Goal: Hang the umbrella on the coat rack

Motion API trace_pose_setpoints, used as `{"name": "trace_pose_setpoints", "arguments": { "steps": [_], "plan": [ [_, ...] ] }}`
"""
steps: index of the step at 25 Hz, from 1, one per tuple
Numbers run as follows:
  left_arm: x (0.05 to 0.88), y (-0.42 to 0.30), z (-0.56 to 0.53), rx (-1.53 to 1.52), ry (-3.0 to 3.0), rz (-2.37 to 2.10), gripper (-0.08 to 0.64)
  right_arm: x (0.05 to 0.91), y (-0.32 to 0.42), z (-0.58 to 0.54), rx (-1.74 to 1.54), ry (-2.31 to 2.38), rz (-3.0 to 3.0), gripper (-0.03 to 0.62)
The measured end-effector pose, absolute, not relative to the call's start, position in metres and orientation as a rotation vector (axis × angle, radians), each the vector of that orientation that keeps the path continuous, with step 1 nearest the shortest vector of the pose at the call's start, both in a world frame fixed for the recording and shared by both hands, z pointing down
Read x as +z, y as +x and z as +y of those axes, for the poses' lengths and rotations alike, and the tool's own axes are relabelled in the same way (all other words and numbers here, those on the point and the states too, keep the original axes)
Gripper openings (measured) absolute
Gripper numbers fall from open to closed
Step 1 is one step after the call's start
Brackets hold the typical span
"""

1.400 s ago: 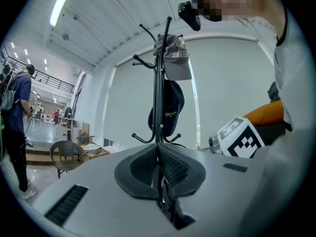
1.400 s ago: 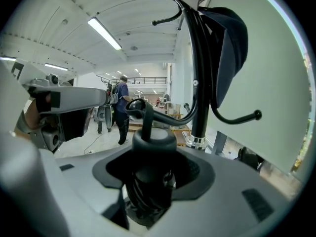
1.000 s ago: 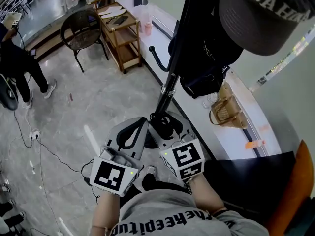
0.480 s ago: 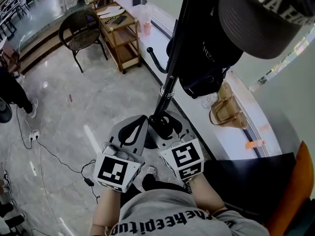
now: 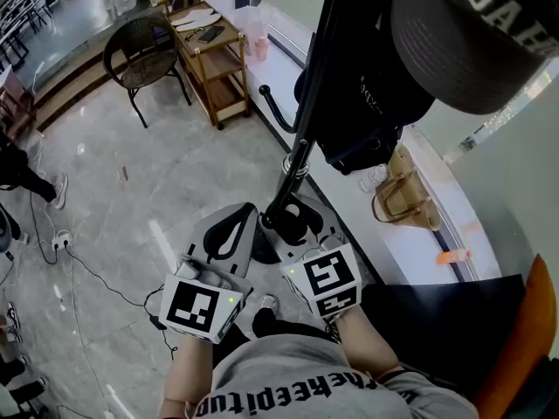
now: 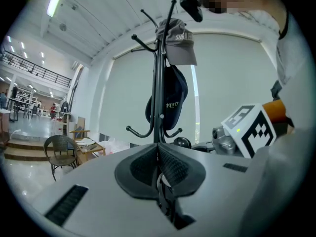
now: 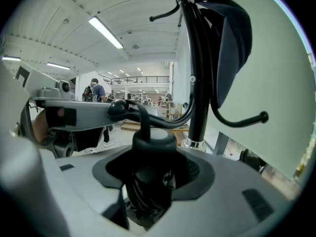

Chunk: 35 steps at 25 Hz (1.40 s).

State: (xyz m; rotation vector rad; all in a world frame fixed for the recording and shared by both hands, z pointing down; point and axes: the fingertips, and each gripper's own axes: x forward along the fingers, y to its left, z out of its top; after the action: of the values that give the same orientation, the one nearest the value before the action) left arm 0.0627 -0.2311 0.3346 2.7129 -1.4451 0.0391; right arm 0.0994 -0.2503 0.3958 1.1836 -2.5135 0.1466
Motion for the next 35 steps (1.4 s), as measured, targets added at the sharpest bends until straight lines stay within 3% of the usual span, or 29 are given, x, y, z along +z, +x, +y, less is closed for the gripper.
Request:
{"name": "trace_pose_setpoints", "arguments": {
  "steps": [32,35],
  "plan": [
    [0.33,0.056,-0.249,0.059,2.709,-1.452,0.015,0.39,0.11,-0.264,0.244,1.231,-2.58,0.242],
    [0.329,0.054,-0.248,0.054,2.71,-1.462,0.015,0.367,0.109,-0.266,0.133,1.265,-2.644,0.219]
  ]
}}
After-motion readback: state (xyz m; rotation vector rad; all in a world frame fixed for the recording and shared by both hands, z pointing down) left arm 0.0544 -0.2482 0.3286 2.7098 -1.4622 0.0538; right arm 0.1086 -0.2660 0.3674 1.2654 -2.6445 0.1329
